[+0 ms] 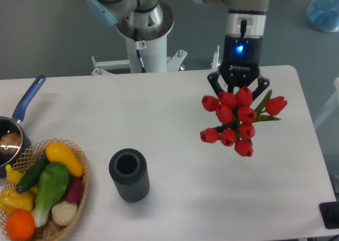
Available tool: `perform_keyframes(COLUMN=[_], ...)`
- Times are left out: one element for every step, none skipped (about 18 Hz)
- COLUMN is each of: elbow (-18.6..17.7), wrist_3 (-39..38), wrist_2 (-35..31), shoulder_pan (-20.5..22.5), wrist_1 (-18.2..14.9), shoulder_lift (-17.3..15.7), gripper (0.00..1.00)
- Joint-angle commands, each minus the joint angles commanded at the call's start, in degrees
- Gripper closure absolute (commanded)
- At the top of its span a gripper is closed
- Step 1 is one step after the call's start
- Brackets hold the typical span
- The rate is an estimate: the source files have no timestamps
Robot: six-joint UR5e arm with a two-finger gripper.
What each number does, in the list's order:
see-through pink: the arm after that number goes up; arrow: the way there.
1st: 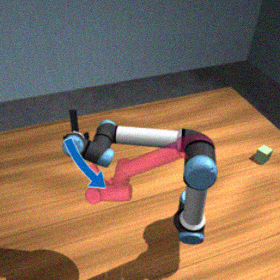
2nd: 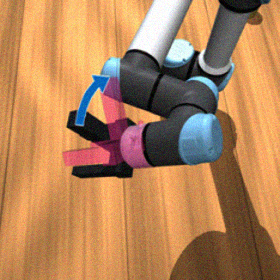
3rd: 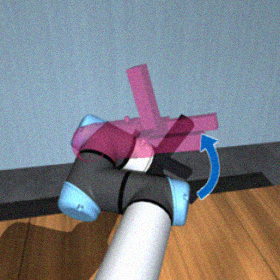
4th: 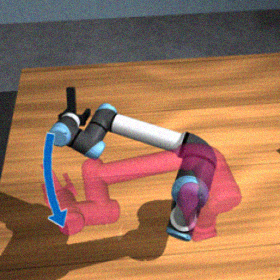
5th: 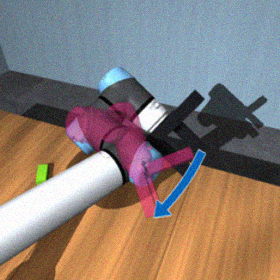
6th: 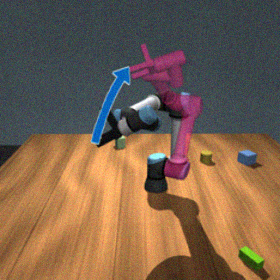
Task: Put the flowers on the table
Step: 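Carry the red tulip bunch in the gripper away from the black vase, then lower the held tulips down onto the white table surface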
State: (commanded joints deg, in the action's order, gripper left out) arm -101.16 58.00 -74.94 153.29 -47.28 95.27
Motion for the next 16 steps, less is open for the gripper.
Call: perform_keyframes(elbow=[-0.4, -0.5, -0.7, -1.0, -1.1, -1.1, -1.2, -1.3, -1.3, -1.3, -1.3, -1.3, -1.3, -1.3, -1.3, -1.3], wrist_3=[1.0, 1.8, 2.0, 2.2, 2.4, 3.1, 3.8, 4.3, 4.7, 4.9, 4.9, 4.9, 5.2, 5.6, 5.8, 5.8], wrist_2=[-2.2, -4.2, -6.2, -7.7, -9.0, -10.4, -12.1, -13.8, -15.0, -15.8, -16.9, -18.4, -19.5, -19.6, -19.6, -19.6], shoulder_pan=[-1.1, -1.9, -2.1, -2.5, -3.4, -4.4, -5.0, -5.7, -6.4, -6.8, -7.0, -7.1, -7.7, -8.1, -8.2, -8.2], wrist_1=[-0.4, -0.5, -1.1, -1.9, -2.6, -2.9, -3.0, -3.1, -3.4, -4.1, -4.9, -5.4, -5.8, -6.5, -7.2, -7.4], shoulder_lift=[0.3, 0.4, 0.7, 1.3, 1.6, 2.3, 3.0, 3.4, 4.3, 5.4, 6.1, 7.0, 7.6, 8.0, 8.7, 9.2], gripper=[0.83, 0.83, 0.83, 0.83, 0.81, 0.81, 0.81, 0.81, 0.81, 0.81, 0.81, 0.81, 0.81, 0.81, 0.81, 0.81])
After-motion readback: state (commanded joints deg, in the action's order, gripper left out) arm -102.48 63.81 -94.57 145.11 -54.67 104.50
